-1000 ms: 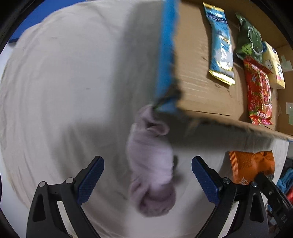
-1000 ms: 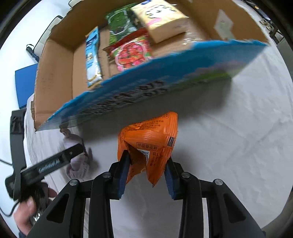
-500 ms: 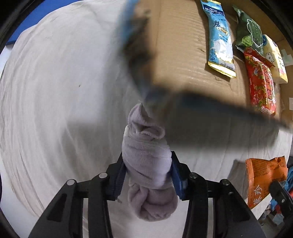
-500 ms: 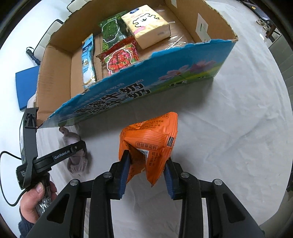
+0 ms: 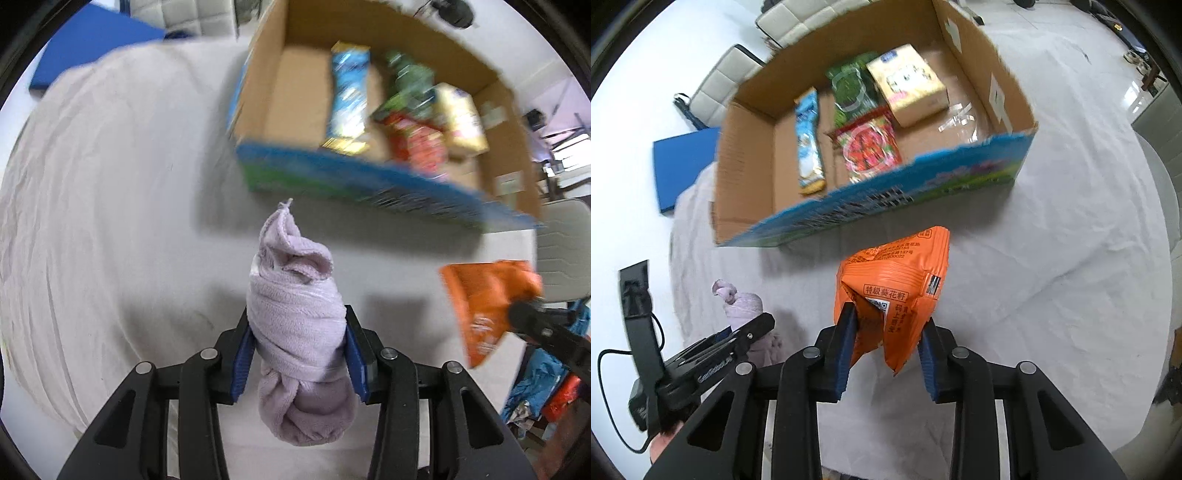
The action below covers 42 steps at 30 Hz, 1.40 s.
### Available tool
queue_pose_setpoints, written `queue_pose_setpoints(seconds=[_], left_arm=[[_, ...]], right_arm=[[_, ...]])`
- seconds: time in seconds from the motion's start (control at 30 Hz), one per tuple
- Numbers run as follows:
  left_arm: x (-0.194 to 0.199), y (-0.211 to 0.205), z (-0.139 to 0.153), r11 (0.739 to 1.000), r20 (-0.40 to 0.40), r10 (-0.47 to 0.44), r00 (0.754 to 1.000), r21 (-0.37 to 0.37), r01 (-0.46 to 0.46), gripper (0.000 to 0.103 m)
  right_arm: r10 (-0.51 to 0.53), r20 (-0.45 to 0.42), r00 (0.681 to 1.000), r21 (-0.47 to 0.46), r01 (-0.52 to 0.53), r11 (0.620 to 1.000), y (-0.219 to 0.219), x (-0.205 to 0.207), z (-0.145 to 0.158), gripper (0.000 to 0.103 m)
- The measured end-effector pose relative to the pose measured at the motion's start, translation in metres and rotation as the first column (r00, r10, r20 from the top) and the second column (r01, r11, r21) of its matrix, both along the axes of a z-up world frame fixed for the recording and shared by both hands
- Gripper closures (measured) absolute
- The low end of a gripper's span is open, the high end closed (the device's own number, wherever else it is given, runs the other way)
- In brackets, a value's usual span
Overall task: Organize soft objects
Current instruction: 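Drop the towel and orange bag into the box, opening both tools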
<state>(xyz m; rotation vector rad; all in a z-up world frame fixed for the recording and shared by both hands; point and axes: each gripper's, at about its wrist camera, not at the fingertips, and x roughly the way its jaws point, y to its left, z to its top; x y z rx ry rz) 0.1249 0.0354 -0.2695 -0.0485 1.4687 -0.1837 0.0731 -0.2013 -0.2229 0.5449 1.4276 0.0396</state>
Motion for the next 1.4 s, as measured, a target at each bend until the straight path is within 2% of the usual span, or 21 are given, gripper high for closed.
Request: queue_pose_setpoints(seconds=[0.1,0.2,0.33,0.43,0.6,0.73,0.9,1.03,1.1,1.13,1.27,1.4], left_arm=[[0.007,-0.009,0.038,0.999,0.058,-0.026,0.998,-0.045,0.028,0.062],[0.035,-0.012,0.069,0.995,0.103,-0.037,0.994,-0.085,0.046,0.062],[0.065,-0.015,0.101,0.993,0.167,-0.052,0.985,-0.093,0.069,0.062],[0.086,-0.023,0.109,0.994,0.190,-0.065,0.980,-0.070,0.080,0.062],[0.132,-0.032,0.089,0.995,0.158,-0.092,0.983,-0.023,0.096,0.062],[0.152,-0.035,0.064,0.993,0.090,-0.121,0.989,0.024,0.119,0.062],[0.170,-0.038,0.032,0.991,0.016,-0.113,0.993,0.071,0.111,0.060],[0.174,-0.037,0.012,0.991,-0.038,-0.096,0.995,0.090,0.099,0.060],[0.173,-0.036,0.007,0.992,-0.052,-0.086,0.995,0.086,0.090,0.060],[0.174,-0.035,0.004,0.993,-0.057,-0.083,0.995,0.082,0.087,0.060],[0.170,-0.033,0.004,0.994,-0.055,-0.071,0.996,0.081,0.076,0.059],[0.171,-0.030,0.007,0.994,-0.045,-0.059,0.997,0.089,0.063,0.053]], right_arm=[[0.005,0.044,0.999,0.016,-0.006,1.000,-0.005,-0.001,0.027,0.070],[0.002,0.086,0.996,0.032,-0.005,0.999,-0.012,0.002,0.051,0.070],[-0.004,0.142,0.990,0.033,-0.001,0.999,-0.020,0.015,0.078,0.070],[-0.014,0.171,0.985,0.013,0.012,1.000,-0.027,0.032,0.087,0.070],[-0.054,0.170,0.984,-0.009,0.057,0.998,-0.045,0.066,0.078,0.070],[-0.082,0.144,0.986,-0.016,0.085,0.996,-0.054,0.092,0.057,0.070],[-0.078,0.087,0.993,0.002,0.078,0.997,-0.057,0.118,0.016,0.069],[-0.047,-0.007,0.999,0.006,0.047,0.999,-0.056,0.128,-0.020,0.067],[-0.023,-0.044,0.999,-0.009,0.023,1.000,-0.054,0.130,-0.033,0.062],[-0.022,-0.055,0.998,-0.026,0.020,0.999,-0.055,0.129,-0.036,0.053],[-0.020,-0.053,0.998,-0.047,0.018,0.999,-0.056,0.127,-0.037,0.049],[-0.020,-0.032,0.999,-0.080,0.017,0.997,-0.057,0.128,-0.027,0.042]])
